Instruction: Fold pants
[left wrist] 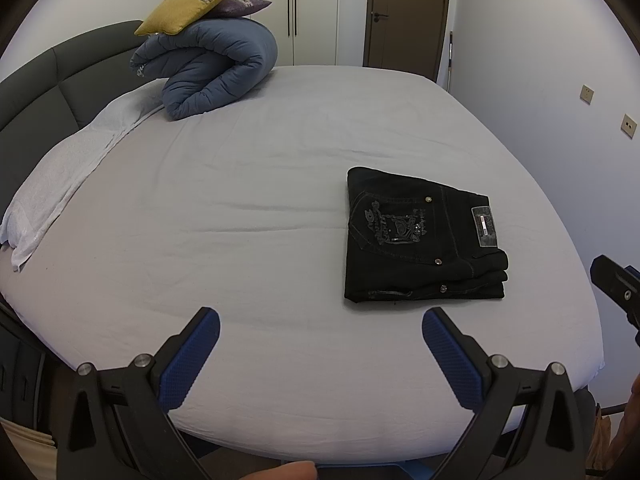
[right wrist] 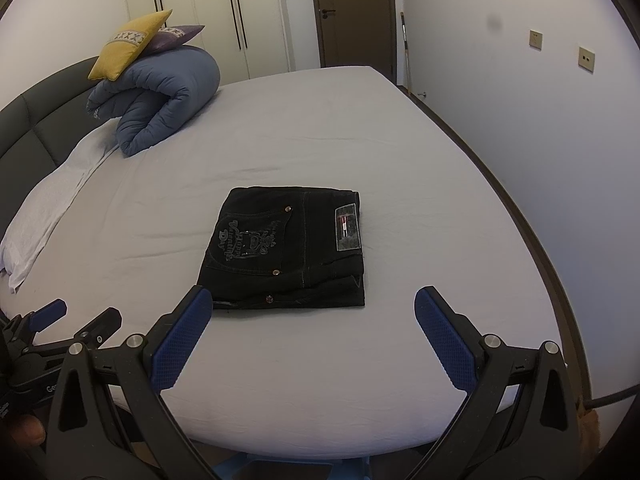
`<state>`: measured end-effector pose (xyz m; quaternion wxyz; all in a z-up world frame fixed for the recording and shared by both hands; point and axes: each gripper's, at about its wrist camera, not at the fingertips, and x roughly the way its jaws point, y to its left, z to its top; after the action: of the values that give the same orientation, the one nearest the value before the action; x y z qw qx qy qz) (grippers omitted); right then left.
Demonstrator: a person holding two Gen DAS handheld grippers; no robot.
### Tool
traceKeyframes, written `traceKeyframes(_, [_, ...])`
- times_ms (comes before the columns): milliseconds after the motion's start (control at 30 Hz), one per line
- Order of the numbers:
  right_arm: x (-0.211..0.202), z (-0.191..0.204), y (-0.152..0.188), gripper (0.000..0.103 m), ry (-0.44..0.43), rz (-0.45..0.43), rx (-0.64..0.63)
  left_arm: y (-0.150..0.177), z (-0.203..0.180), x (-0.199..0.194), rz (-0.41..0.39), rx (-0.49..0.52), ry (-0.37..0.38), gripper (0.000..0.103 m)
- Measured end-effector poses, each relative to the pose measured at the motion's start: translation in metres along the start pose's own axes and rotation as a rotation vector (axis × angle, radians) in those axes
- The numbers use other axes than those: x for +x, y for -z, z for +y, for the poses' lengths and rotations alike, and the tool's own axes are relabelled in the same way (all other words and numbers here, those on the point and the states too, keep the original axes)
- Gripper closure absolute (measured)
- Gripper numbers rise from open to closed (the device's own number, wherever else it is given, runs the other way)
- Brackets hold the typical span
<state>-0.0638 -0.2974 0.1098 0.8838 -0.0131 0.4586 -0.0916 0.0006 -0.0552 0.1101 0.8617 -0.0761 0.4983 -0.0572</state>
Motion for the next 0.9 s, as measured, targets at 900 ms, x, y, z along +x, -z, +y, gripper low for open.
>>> traceKeyframes(900, [0.013, 0.001, 0.004, 0.000, -0.008, 0.026, -0.009, 0.001, -0.001, 0.004, 0.015, -0.006, 0.006, 0.000])
